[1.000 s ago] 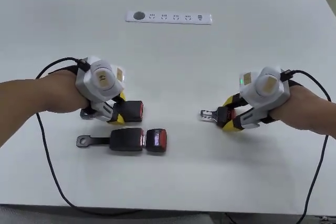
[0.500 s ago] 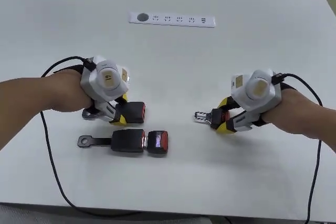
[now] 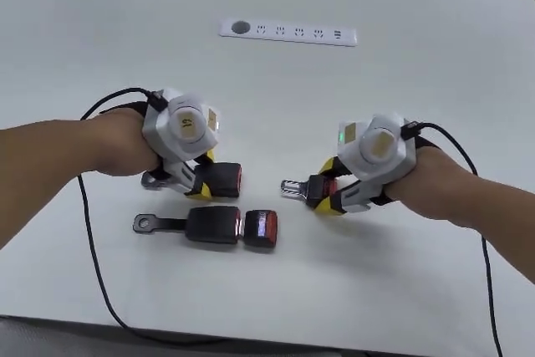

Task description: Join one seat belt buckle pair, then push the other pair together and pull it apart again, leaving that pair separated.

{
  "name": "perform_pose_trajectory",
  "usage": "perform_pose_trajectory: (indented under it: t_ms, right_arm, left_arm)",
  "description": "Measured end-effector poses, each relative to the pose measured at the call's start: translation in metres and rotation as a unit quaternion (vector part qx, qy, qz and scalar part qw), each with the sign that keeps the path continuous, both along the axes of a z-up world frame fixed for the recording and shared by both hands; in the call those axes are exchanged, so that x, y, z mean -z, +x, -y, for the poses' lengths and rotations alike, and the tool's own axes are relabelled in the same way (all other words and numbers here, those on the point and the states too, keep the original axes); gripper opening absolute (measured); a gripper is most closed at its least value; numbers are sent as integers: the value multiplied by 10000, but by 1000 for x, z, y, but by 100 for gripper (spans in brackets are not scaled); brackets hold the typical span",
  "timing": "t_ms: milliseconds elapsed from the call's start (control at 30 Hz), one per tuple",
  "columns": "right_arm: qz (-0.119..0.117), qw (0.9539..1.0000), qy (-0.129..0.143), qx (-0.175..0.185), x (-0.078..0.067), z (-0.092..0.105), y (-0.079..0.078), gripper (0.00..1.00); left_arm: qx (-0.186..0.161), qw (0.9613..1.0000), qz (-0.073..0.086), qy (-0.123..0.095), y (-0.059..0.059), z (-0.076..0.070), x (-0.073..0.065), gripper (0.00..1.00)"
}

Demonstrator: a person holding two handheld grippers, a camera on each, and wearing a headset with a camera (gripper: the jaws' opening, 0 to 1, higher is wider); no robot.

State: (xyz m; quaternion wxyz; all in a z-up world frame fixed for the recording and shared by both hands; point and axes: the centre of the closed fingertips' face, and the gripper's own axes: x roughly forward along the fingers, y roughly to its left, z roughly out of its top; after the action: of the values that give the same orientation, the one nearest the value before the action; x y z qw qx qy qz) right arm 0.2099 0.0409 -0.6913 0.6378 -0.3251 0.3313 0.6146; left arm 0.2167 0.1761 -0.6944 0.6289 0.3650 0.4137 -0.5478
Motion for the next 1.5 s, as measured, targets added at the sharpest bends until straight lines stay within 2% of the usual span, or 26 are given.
perform_pose_trajectory:
  t_ms: [233,467,833,1200,1233,1333,1400,1500]
  right_arm:
    - [7,9999,147,-91,-1,-30,3,33]
    - [4,9998,147,-110,0,-47,6,33]
    - [189,9995,87,-235,-2,-54,8,33]
    - [61,9991,272,-307,-5,-65,6,32]
    - [71,9992,185,-340,-3,-65,5,32]
    - [117,9991,171,-381,2,-66,7,32]
    - [82,9991,218,-353,-5,-66,4,31]
    - [61,9991,243,-330,1,-69,8,31]
  left_arm:
    - [2,10000,-4,51,-2,2,-2,33]
    - [1,9999,-13,102,0,0,-1,33]
    - [-22,10000,-21,78,3,-2,1,33]
    - [36,10000,-17,54,3,-1,2,33]
    - [103,9999,3,78,3,-1,1,33]
    - [129,9999,12,34,0,0,1,33]
    - [128,9999,12,-6,0,0,1,33]
    - [134,9999,8,-47,0,1,0,33]
